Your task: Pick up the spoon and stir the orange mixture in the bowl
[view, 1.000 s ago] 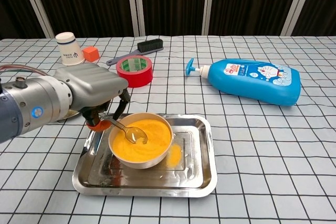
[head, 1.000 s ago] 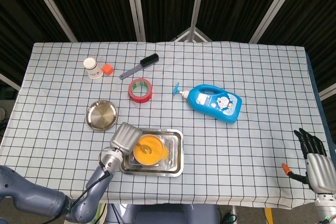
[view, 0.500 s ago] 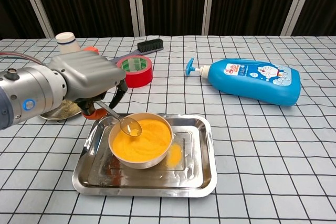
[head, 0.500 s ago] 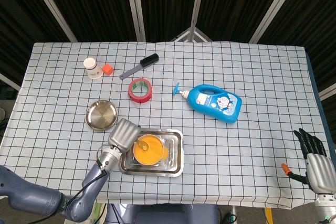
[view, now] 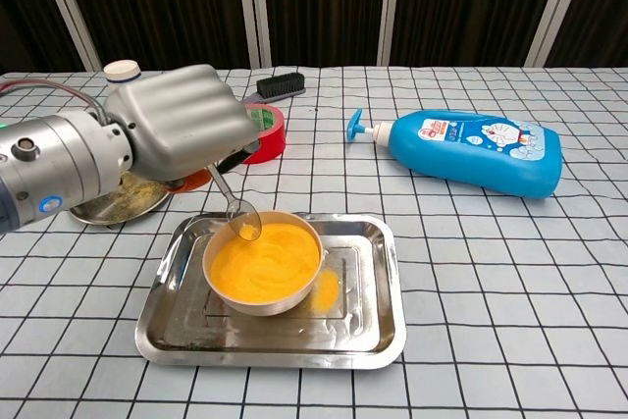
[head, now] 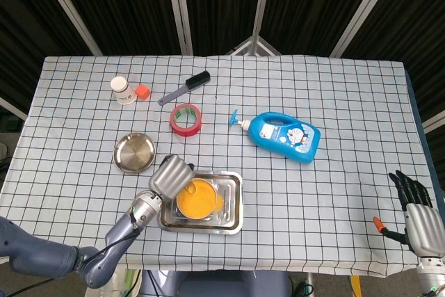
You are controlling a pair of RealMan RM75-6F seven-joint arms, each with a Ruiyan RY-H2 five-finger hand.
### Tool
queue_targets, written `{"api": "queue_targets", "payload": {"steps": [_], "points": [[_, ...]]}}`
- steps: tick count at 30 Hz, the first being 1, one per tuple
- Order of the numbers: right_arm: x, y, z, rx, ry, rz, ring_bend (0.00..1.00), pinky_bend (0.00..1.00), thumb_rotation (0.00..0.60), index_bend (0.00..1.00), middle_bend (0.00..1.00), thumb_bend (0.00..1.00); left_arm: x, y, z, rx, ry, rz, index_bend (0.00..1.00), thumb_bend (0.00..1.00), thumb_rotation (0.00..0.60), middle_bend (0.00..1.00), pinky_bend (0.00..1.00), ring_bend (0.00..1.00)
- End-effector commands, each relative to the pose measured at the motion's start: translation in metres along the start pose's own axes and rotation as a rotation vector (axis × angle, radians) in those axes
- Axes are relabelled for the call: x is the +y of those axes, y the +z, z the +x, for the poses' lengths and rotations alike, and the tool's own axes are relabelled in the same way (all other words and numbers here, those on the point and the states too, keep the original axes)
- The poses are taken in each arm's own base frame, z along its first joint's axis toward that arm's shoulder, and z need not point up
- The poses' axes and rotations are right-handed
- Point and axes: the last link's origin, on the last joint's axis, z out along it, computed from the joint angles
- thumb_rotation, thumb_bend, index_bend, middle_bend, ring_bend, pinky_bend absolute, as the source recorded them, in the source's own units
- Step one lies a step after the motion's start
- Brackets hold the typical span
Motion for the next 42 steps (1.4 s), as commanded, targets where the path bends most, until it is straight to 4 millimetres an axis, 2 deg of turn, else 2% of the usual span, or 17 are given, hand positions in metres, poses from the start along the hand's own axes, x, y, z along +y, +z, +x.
{"api": "queue_targets", "payload": {"steps": [1, 7, 18, 24, 42], "points": [[0.0, 0.0, 0.0, 0.0, 0.0, 0.0, 0.0, 0.0, 0.6, 0.0, 0.0, 0.31, 0.0, 0.001, -0.004, 0.053, 0.147, -0.055, 0.76, 0.75, 0.6, 1.0, 1.0, 1.0], [0.0, 0.0, 0.0, -0.001, 0.001, 0.0, 0.0, 0.0, 0.6, 0.0, 0.0, 0.31, 0.001, 0.003, -0.002, 0.116, 0.257, -0.104, 0.76, 0.75, 0.6, 1.0, 1.0, 1.0], [0.0, 0.0, 0.0, -0.002, 0.008, 0.002, 0.0, 0.0, 0.6, 0.0, 0.0, 0.31, 0.02, 0.016, 0.015, 0.253, 0.427, -0.201, 0.76, 0.74, 0.6, 1.0, 1.0, 1.0], [-0.001, 0.0, 0.001, -0.002, 0.011, 0.004, 0.0, 0.0, 0.6, 0.0, 0.0, 0.31, 0.023, 0.024, 0.022, 0.293, 0.492, -0.208, 0.76, 0.74, 0.6, 1.0, 1.0, 1.0], [-0.001, 0.0, 0.0, -0.003, 0.013, 0.003, 0.0, 0.0, 0.6, 0.0, 0.0, 0.31, 0.018, 0.022, 0.01, 0.254, 0.553, -0.243, 0.77, 0.74, 0.6, 1.0, 1.0, 1.0]]}}
